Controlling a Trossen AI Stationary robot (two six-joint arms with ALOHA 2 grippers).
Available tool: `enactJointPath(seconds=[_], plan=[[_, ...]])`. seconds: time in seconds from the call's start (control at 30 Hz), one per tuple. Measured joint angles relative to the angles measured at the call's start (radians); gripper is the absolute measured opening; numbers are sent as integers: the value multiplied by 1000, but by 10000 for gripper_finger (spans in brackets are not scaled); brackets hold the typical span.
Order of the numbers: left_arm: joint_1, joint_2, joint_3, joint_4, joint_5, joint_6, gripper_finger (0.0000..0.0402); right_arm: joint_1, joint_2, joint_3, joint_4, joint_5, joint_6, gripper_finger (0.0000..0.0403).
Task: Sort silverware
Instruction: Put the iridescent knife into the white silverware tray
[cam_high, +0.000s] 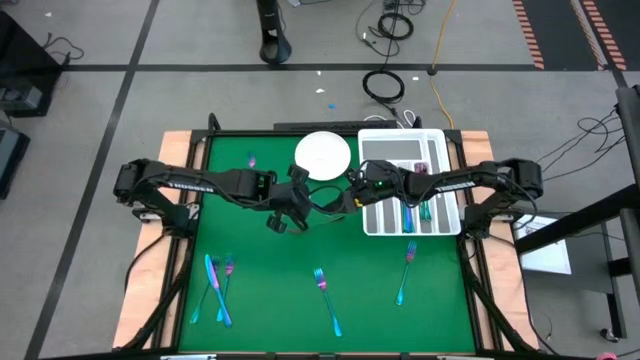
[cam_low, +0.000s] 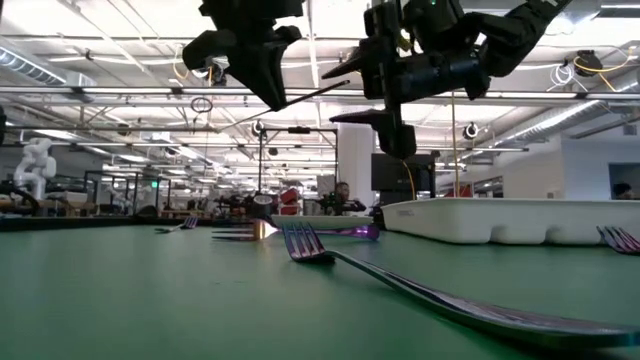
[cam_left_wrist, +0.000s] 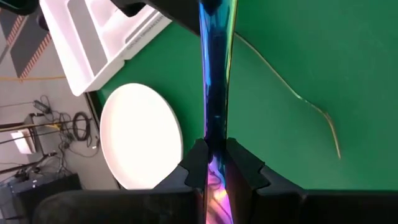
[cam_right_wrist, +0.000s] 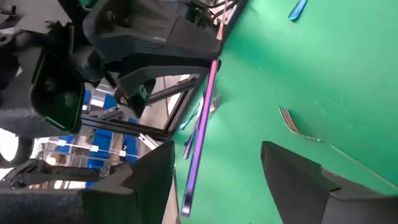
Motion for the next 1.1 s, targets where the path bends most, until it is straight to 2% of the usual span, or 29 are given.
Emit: enactJointPath(seconds=[0.17,0.5,0.87,1.0,1.1], plan=[[3,0,0,1,0,19,29,0,4,0,24,-3,16,197],[3,0,0,2,1,20,29,17,5,7,30,3,13,88],[3,0,0,6,25,18,31,47,13,7,39,11,-19,59],[2,-2,0,12,26,24,58,46,14,6,19,13,-54,11],[2,-2,0,34,33,25,92,44,13,7,18,29,-71,6]])
